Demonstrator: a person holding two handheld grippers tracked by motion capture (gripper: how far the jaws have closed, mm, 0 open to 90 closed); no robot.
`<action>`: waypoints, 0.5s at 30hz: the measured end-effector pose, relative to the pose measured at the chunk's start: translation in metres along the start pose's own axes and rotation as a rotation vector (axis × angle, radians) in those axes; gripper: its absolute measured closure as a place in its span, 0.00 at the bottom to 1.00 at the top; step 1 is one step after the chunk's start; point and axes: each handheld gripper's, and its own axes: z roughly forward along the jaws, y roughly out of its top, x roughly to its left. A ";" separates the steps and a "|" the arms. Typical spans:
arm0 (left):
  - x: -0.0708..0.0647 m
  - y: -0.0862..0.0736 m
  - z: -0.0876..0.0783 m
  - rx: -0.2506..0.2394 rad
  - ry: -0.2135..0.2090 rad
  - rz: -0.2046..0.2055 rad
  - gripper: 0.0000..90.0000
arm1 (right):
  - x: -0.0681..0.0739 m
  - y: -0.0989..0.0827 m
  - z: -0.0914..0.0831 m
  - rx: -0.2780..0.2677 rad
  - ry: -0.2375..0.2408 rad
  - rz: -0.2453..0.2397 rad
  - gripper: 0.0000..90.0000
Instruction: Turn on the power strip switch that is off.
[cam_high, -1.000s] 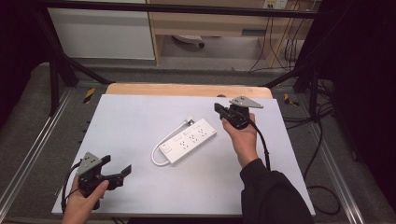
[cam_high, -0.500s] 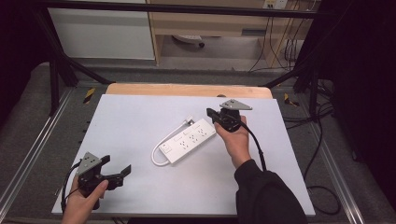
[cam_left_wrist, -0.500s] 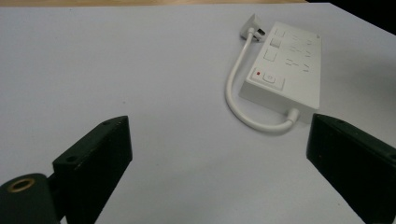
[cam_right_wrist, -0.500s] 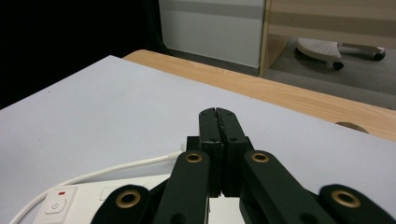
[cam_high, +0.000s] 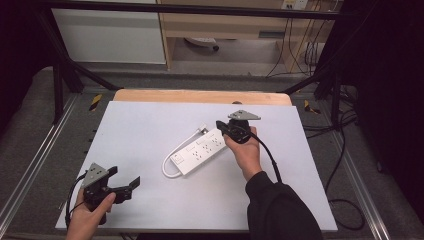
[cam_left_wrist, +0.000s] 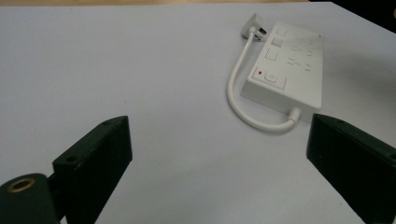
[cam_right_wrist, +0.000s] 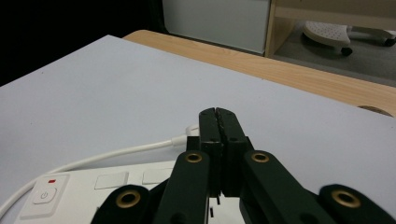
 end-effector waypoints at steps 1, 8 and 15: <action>0.000 0.000 0.000 0.000 0.000 -0.002 0.08 | 0.001 -0.001 0.001 0.002 0.003 0.000 1.00; 0.000 0.000 0.000 0.001 0.001 0.001 0.08 | 0.005 -0.005 0.007 0.019 0.014 -0.007 1.00; 0.000 0.000 0.000 0.005 0.001 0.000 0.08 | 0.010 -0.009 0.012 0.029 0.032 -0.010 1.00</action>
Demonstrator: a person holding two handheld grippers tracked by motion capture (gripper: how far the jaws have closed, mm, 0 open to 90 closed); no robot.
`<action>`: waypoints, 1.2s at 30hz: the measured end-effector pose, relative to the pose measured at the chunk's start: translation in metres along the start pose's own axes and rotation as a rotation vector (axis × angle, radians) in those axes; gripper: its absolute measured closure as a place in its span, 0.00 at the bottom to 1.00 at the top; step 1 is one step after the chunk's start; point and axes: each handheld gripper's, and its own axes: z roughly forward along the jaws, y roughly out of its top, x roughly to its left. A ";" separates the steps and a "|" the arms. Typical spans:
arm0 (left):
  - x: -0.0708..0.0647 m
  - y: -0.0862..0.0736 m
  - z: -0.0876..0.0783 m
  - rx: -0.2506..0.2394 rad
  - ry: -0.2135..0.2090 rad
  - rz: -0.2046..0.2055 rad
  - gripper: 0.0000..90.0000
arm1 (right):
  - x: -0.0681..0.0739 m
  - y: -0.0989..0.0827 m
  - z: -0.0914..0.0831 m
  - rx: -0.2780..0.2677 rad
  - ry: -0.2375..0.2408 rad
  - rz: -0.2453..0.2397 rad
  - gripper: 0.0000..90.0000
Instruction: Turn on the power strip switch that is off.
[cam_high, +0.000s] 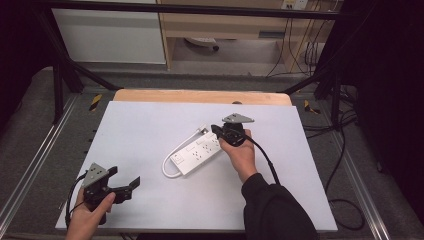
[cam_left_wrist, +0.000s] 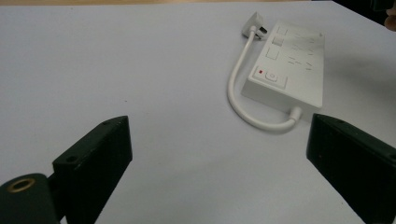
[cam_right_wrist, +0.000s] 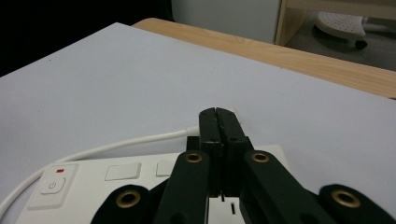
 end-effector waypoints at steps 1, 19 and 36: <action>0.000 0.000 0.000 0.001 0.000 0.001 0.08 | 0.001 -0.001 0.001 0.003 0.000 -0.002 1.00; 0.000 0.000 0.000 0.003 0.005 0.002 0.08 | 0.008 -0.009 0.010 0.026 0.027 -0.006 1.00; 0.000 -0.001 0.001 0.006 0.005 0.000 0.08 | 0.015 -0.020 0.021 0.042 0.048 -0.002 1.00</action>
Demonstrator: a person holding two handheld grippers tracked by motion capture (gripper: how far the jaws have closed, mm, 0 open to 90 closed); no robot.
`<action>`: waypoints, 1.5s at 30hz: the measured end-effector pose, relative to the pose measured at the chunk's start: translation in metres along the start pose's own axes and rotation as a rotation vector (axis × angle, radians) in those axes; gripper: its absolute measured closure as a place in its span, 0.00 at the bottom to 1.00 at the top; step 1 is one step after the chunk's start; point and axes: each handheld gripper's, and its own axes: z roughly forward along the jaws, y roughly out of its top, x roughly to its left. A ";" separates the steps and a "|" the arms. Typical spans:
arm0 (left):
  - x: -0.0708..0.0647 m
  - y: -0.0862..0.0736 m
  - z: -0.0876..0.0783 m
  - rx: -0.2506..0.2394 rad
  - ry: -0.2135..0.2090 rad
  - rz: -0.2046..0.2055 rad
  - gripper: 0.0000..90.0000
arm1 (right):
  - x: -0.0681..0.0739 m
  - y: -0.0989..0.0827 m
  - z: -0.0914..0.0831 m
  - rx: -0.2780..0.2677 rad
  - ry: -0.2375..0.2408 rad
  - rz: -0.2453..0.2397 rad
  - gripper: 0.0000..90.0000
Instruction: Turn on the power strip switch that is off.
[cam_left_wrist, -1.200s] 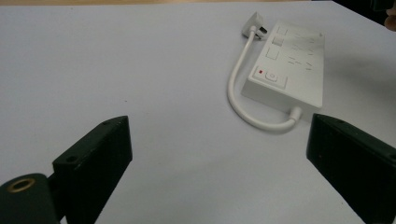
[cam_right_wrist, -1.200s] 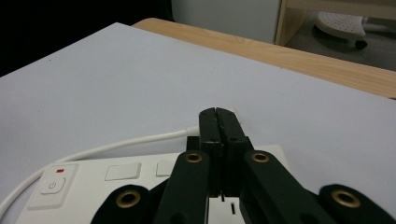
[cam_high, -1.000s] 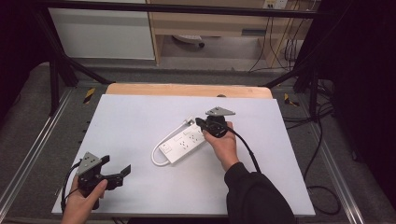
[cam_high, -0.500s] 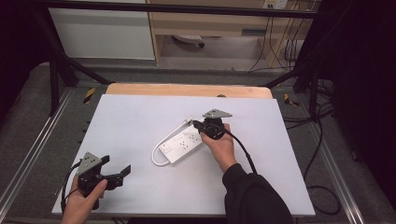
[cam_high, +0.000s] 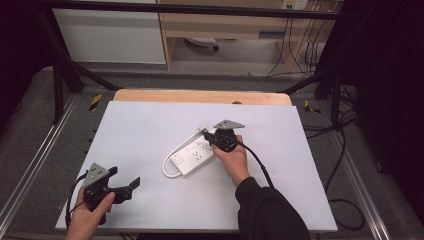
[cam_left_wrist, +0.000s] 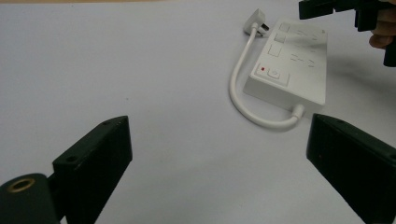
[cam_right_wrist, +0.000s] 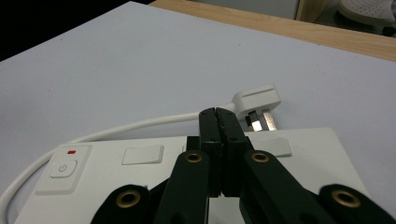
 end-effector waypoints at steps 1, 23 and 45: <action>0.000 0.000 0.000 -0.002 0.001 0.001 0.08 | 0.001 -0.001 0.001 0.005 0.003 0.000 1.00; 0.005 -0.002 0.000 0.011 0.024 -0.016 0.08 | 0.005 -0.005 0.011 0.011 0.016 0.025 1.00; 0.005 -0.001 0.001 0.011 0.025 0.003 0.08 | 0.015 -0.008 0.025 0.055 -0.006 -0.054 1.00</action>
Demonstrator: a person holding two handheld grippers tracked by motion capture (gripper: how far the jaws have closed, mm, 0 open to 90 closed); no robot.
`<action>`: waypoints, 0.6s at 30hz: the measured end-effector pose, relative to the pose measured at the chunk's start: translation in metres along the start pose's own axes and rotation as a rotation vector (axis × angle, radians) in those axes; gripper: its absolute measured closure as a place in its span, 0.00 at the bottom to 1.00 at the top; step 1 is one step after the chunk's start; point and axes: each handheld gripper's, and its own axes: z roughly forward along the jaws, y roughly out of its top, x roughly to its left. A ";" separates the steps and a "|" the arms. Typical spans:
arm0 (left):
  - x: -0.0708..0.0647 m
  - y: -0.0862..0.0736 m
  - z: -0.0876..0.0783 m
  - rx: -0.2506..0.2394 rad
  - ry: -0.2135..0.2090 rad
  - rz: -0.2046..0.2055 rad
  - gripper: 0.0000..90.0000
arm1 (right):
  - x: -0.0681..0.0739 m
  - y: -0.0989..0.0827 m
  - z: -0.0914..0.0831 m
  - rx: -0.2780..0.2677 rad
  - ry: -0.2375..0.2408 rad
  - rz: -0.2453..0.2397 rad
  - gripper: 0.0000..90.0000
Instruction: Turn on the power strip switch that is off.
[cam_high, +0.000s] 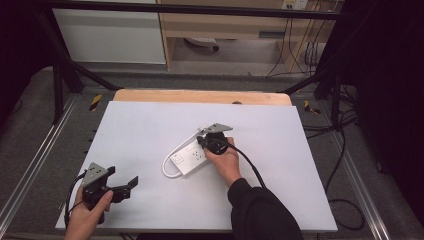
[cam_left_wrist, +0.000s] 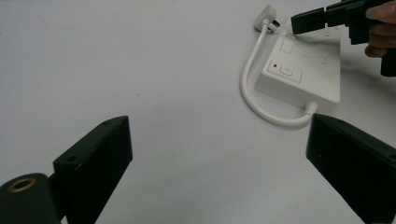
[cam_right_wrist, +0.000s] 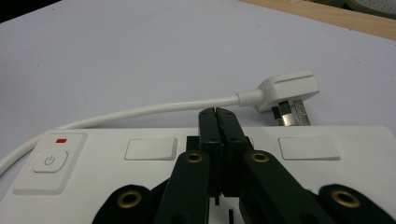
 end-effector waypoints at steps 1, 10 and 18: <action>0.000 0.000 0.000 0.000 -0.002 0.000 0.08 | 0.000 0.000 0.000 -0.001 -0.001 0.002 1.00; 0.001 0.000 -0.001 -0.002 0.001 -0.001 0.08 | 0.000 -0.001 0.002 0.000 0.000 0.012 1.00; 0.001 0.000 -0.001 -0.003 -0.001 -0.003 0.08 | 0.002 -0.001 0.003 -0.005 0.009 0.017 1.00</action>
